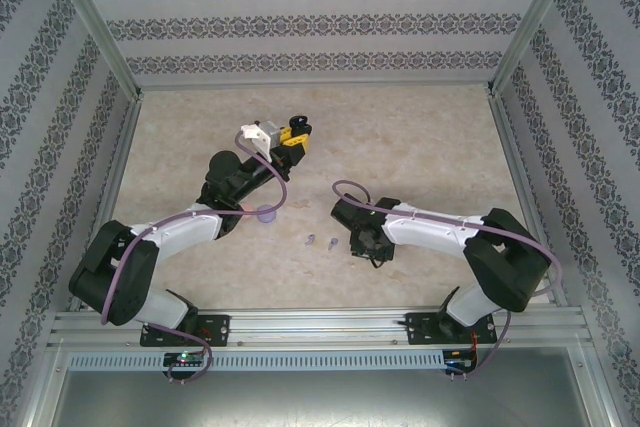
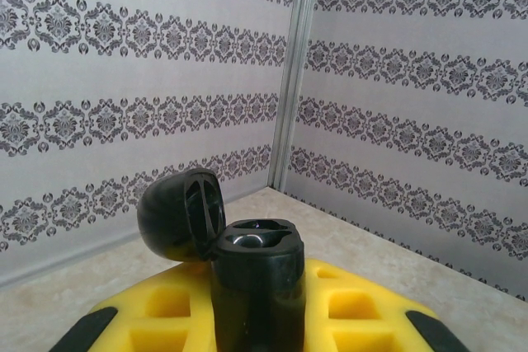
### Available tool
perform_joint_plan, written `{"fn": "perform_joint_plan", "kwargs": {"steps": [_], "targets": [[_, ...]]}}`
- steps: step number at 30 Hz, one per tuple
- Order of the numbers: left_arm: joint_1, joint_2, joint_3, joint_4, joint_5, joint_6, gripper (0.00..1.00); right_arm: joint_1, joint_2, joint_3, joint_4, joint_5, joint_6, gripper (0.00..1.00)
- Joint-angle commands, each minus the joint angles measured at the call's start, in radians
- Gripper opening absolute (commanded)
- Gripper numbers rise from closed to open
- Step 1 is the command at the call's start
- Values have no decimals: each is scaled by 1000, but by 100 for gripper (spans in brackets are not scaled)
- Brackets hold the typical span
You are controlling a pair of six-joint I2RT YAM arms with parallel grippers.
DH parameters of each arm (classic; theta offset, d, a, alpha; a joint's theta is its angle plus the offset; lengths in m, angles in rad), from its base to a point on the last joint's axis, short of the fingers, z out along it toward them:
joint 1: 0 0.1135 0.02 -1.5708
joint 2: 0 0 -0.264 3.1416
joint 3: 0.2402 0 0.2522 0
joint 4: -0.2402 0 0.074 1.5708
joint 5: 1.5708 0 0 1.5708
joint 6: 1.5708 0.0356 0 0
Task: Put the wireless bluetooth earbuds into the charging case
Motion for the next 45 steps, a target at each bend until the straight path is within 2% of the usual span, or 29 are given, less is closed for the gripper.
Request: {"fn": "perform_joint_plan", "kwargs": {"steps": [1, 13, 26, 45], "targets": [[-12, -26, -14, 63, -1, 19, 0, 8, 22, 25, 1, 18, 22, 36], [-12, -32, -31, 69, 5, 21, 0, -3, 79, 55, 6, 33, 10, 33], [-12, -30, -33, 61, 26, 26, 0, -26, 77, 28, 25, 23, -31, 33], [-16, -31, -24, 26, 33, 30, 0, -18, 101, 54, 5, -48, -346, 37]]}}
